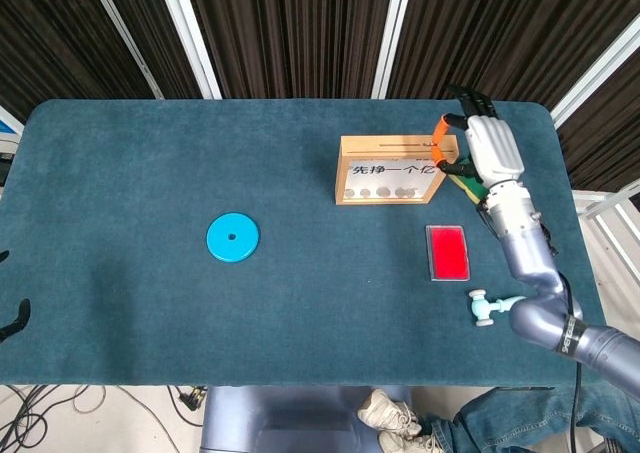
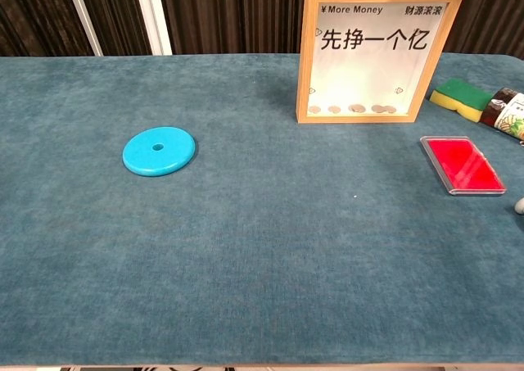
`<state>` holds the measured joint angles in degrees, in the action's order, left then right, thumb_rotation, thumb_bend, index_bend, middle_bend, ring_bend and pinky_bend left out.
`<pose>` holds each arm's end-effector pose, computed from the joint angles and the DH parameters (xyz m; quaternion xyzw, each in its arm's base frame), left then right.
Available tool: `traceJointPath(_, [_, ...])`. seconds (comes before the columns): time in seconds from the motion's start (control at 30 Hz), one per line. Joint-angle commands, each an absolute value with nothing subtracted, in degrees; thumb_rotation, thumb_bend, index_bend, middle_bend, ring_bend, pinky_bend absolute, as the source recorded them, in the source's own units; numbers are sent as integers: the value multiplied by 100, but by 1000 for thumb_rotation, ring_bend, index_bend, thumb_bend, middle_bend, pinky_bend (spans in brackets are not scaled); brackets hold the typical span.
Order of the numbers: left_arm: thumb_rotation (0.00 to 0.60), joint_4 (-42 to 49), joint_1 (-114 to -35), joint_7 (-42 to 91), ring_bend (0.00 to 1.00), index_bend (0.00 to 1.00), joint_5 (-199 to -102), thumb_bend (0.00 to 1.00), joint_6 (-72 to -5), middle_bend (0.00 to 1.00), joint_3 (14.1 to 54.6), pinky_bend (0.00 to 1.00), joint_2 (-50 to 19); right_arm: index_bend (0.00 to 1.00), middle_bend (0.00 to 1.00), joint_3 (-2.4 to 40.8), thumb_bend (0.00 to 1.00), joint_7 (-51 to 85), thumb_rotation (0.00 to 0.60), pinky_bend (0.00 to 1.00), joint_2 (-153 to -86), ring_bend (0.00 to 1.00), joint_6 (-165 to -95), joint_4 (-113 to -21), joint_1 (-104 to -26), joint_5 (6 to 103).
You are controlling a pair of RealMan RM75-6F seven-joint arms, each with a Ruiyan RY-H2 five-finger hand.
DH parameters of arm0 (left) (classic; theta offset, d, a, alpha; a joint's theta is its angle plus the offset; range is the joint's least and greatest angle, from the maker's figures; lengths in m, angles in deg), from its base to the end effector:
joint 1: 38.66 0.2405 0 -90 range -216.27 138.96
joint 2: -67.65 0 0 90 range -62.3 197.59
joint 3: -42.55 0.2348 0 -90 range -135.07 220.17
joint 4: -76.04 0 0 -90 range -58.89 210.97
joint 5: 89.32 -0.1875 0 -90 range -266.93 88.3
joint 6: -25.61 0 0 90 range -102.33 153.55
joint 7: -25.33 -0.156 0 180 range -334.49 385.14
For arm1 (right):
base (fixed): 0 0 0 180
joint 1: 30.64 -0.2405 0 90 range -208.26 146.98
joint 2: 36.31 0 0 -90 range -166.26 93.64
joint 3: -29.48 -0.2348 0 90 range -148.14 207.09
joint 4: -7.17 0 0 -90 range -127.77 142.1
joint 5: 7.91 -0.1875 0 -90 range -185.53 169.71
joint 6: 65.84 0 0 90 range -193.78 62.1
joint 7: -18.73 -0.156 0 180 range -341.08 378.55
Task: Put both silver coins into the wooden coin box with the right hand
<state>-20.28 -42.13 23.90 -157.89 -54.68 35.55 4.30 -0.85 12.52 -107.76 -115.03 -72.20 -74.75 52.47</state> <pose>-0.3175 0.1883 0.1819 -0.4876 -0.4776 -0.3387 0.6476 -0.1195 -0.4317 0.1756 0.5663 -0.4228 0.5411 0.4559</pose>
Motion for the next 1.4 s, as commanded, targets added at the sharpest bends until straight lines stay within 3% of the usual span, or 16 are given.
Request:
traceJointPath(0.03, [600, -2037, -4224, 2313, 0, 132, -15670, 406, -5424, 0, 3532, 0, 414, 895, 88, -112, 616, 1293, 600, 0, -10679, 0, -10886, -6809, -7847, 4894])
traceJointPath(0.4, [600, -2123, -4262, 2022, 0, 136, -15246, 408, -5296, 0, 3462, 0, 409, 911, 88, -24, 616, 970, 600, 0, -10815, 0, -9721, -5746, -8464, 4551])
traceJointPath(0.7, [600, -2184, -4287, 1904, 0, 155, -15076, 410, -5215, 0, 3451, 0, 433, 911, 83, 69, 616, 626, 600, 0, -10804, 0, -9203, -5509, -8637, 4641])
traceJointPath(1.4, [600, -2260, -4294, 1954, 0, 156, -15013, 411, -5164, 0, 3446, 0, 478, 911, 67, 307, 616, 252, 600, 0, -10767, 0, -8860, -5444, -8772, 4695])
